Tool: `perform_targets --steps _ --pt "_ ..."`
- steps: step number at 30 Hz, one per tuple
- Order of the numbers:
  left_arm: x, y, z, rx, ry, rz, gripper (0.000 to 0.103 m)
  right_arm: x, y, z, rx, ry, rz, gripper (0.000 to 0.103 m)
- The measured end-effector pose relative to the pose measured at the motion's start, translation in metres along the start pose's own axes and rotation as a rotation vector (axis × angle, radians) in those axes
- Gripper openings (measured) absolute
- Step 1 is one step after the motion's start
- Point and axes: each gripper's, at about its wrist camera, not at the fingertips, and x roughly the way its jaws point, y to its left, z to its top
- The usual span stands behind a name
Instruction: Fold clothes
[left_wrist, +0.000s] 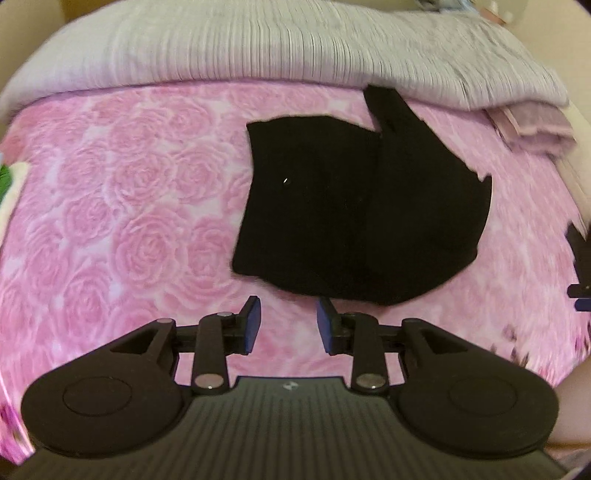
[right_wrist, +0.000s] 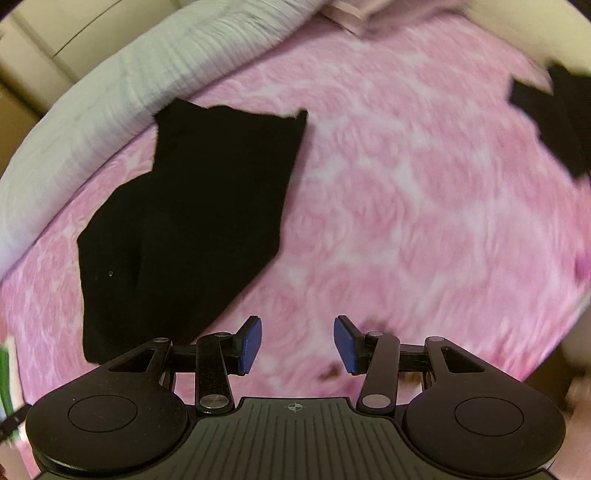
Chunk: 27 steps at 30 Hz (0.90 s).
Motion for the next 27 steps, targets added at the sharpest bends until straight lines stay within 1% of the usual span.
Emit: perform_targets --steps 2,4,6,10,12,16,19,22,25,26,27 --pt "0.012 0.024 0.000 0.040 0.021 -0.007 0.028 0.018 0.012 -0.029 0.075 0.017 0.002 0.048" --pt "0.023 0.047 0.000 0.079 0.041 -0.011 0.028 0.042 0.024 -0.057 0.144 0.055 0.026 0.048" --pt "0.036 0.067 -0.001 0.094 0.061 -0.025 0.028 0.065 0.035 -0.083 0.217 0.085 0.048 0.048" --pt "0.060 0.094 -0.005 0.095 0.095 -0.053 0.028 0.106 0.048 -0.123 0.423 0.074 0.128 0.048" --pt "0.068 0.105 -0.008 0.077 0.108 -0.073 0.028 0.124 0.051 -0.135 0.527 0.063 0.169 0.048" --pt "0.082 0.120 -0.013 0.051 0.132 -0.091 0.028 0.150 0.057 -0.147 0.708 0.015 0.233 0.048" --pt "0.089 0.126 -0.015 0.053 0.137 -0.081 0.028 0.161 0.063 -0.146 0.797 -0.052 0.299 0.049" --pt "0.093 0.131 -0.012 0.058 0.126 -0.070 0.028 0.177 0.077 -0.142 0.860 -0.089 0.346 0.051" --pt "0.097 0.137 -0.005 0.062 0.115 -0.047 0.028 0.200 0.089 -0.135 0.872 -0.082 0.355 0.052" --pt "0.098 0.139 -0.002 0.064 0.112 -0.038 0.028 0.205 0.091 -0.134 0.859 -0.064 0.345 0.047" --pt "0.098 0.139 0.002 0.064 0.108 -0.032 0.028 0.210 0.092 -0.133 0.843 -0.043 0.332 0.030"
